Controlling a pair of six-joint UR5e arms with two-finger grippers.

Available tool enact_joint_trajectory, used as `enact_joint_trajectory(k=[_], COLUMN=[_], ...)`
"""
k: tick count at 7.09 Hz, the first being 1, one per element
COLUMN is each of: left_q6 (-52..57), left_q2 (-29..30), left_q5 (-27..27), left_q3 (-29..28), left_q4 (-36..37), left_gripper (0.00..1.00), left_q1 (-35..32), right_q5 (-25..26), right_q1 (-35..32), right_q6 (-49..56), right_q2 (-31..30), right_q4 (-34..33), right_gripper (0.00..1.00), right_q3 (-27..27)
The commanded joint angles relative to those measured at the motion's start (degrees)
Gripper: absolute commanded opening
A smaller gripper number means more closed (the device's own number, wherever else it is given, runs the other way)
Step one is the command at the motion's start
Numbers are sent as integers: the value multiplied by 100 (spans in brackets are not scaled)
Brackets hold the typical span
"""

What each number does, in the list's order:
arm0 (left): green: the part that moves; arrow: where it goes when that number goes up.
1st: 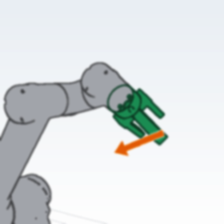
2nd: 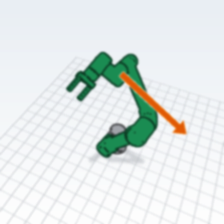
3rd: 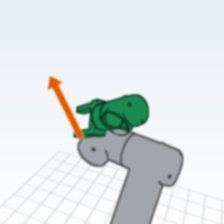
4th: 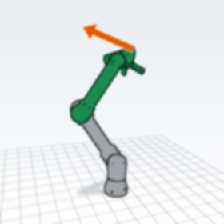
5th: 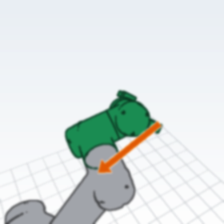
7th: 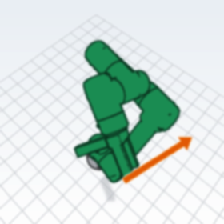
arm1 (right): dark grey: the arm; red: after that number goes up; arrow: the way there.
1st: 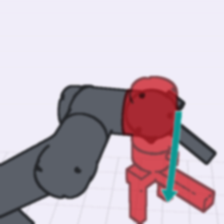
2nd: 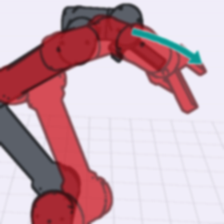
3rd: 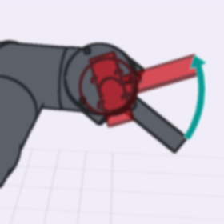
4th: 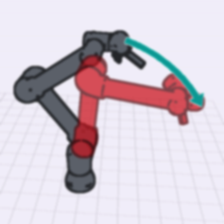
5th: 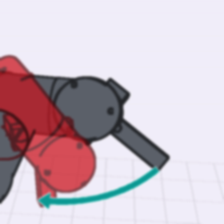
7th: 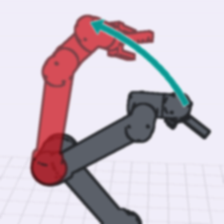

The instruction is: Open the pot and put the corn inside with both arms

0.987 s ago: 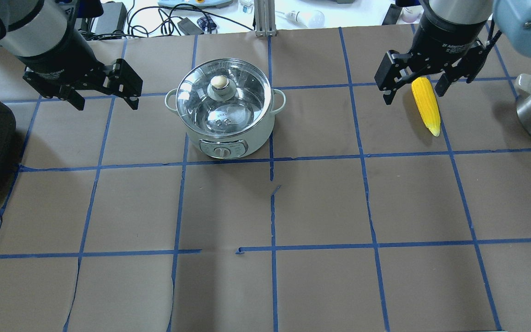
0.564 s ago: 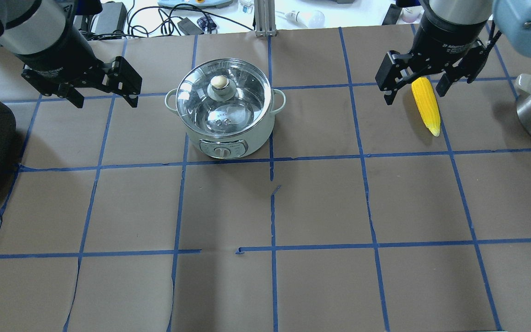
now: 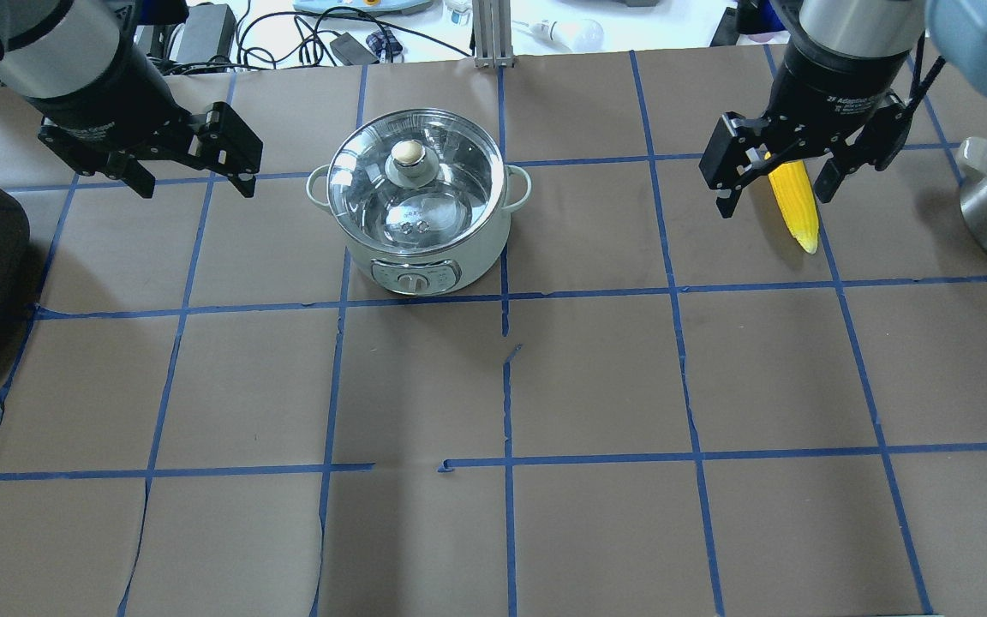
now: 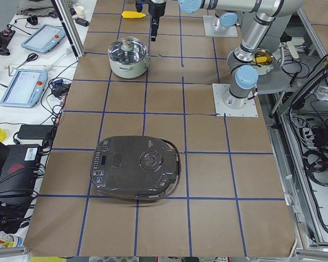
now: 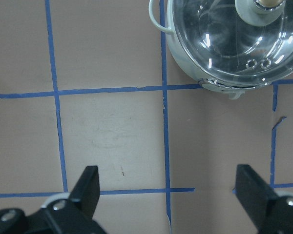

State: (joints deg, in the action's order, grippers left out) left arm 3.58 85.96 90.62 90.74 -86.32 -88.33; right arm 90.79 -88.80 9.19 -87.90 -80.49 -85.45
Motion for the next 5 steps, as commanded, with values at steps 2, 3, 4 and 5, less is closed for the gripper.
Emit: enact_joint_trajectory(k=[2,3,4,5], left_q6=[11,11,11,11], left_q2=[-9,-26,-87,-166], left_q5=[0,0,-52,-18], left_q3=[-12,5,-3,5], left_q4=[1,1,1,-8], left_gripper=[100,100,100,100], left_q1=[0,-17,-18,-35], right_q5=[62,45,10,88], right_q1=[-6,-6,-6,3], right_q6=[127,40,-196,-233], right_q2=[-34,-8,18,27], right_q4=[-143,-186,-248,-274], right_gripper=[100,100,100,100], right_q3=[143,117,73,90])
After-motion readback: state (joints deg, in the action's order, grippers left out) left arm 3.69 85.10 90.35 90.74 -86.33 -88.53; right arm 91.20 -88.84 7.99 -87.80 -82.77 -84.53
